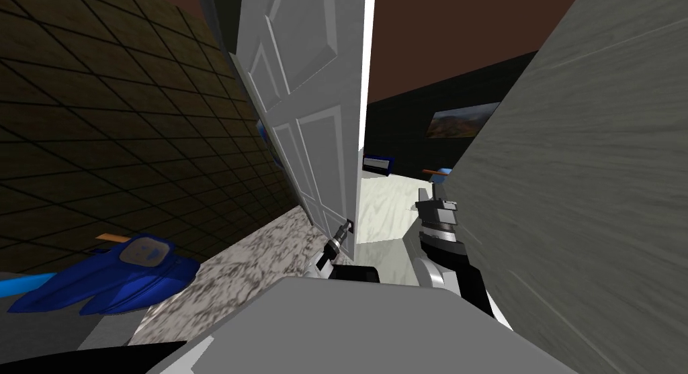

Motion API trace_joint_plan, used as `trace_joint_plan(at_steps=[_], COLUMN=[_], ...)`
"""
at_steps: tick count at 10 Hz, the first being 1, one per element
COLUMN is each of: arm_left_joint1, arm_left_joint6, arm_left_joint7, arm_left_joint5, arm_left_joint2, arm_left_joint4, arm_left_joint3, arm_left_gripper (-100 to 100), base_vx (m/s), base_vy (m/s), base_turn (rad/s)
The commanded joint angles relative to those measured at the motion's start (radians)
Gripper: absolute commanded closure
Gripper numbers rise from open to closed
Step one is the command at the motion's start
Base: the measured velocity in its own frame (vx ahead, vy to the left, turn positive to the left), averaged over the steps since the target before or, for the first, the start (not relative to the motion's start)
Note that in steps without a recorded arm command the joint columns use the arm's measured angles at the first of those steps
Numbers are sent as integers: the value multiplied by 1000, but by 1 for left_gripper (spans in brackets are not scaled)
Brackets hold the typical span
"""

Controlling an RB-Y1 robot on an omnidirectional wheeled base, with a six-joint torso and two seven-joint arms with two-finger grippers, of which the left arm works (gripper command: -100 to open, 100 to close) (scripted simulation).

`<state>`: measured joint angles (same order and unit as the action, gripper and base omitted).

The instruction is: Push the door open

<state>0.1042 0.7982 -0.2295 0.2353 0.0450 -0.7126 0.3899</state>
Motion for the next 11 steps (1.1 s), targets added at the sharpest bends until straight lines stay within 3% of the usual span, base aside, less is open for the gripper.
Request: trace_joint_plan(at_steps=[1,6,7,11], arm_left_joint1=[15,21,12,8], arm_left_joint6=[7,1,-7,-9], arm_left_joint7=[15,59,46,36], arm_left_joint5=[-15,-46,-40,-40], arm_left_joint2=[7,3,10,10], arm_left_joint4=[15,27,9,2], arm_left_joint3=[-31,-95,-80,-73], arm_left_gripper=[100,100,-100,-100], base_vx=[148,146,-57,-178], base_vy=[-141,-137,-51,69], base_turn=[46,57,52,15])
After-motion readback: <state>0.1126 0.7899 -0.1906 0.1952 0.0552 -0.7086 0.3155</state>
